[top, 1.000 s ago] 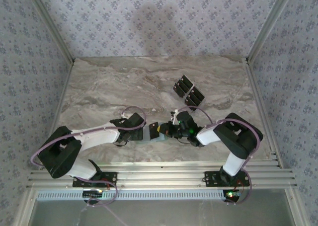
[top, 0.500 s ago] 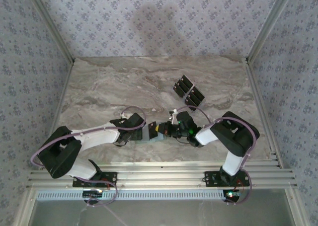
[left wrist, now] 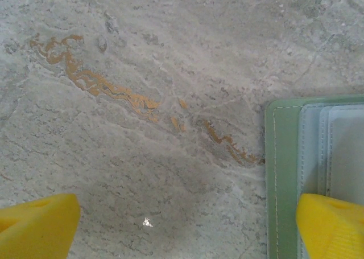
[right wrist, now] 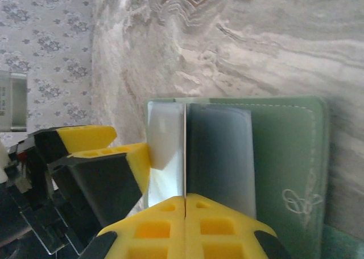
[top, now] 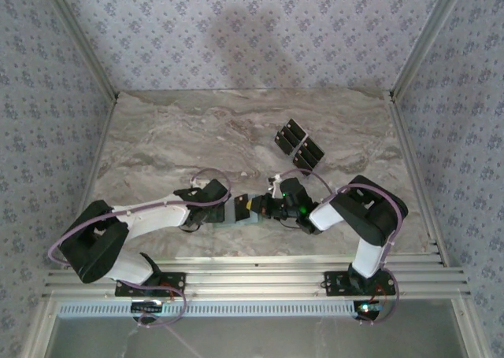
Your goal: Put the credit cards into the card holder
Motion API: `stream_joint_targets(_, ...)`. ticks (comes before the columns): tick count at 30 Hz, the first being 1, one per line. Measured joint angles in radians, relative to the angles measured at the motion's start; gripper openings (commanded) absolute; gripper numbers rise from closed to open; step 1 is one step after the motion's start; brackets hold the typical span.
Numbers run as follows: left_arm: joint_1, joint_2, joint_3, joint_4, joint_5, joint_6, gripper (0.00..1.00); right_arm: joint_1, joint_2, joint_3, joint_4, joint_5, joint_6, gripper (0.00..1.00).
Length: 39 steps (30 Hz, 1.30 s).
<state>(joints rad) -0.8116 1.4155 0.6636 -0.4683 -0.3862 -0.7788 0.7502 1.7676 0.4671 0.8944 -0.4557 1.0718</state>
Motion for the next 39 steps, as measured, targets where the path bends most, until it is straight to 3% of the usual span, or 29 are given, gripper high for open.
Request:
stream_joint_targets(11, 0.0, 0.0, 0.0, 0.001, 0.0, 0.0, 0.99, 0.005, 0.0, 0.017, -0.067, -0.012, -0.016, 0.18)
stream_joint_targets(17, 0.0, 0.0, 0.0, 0.001, 0.0, 0.0, 0.98, 0.005, 0.0, 0.021, -0.081, -0.017, -0.019, 0.0)
stream_joint_targets(39, 0.0, 0.0, 0.0, 0.001, 0.0, 0.0, 0.98, -0.008, -0.071, 0.001, -0.094, -0.031, -0.027, 0.0)
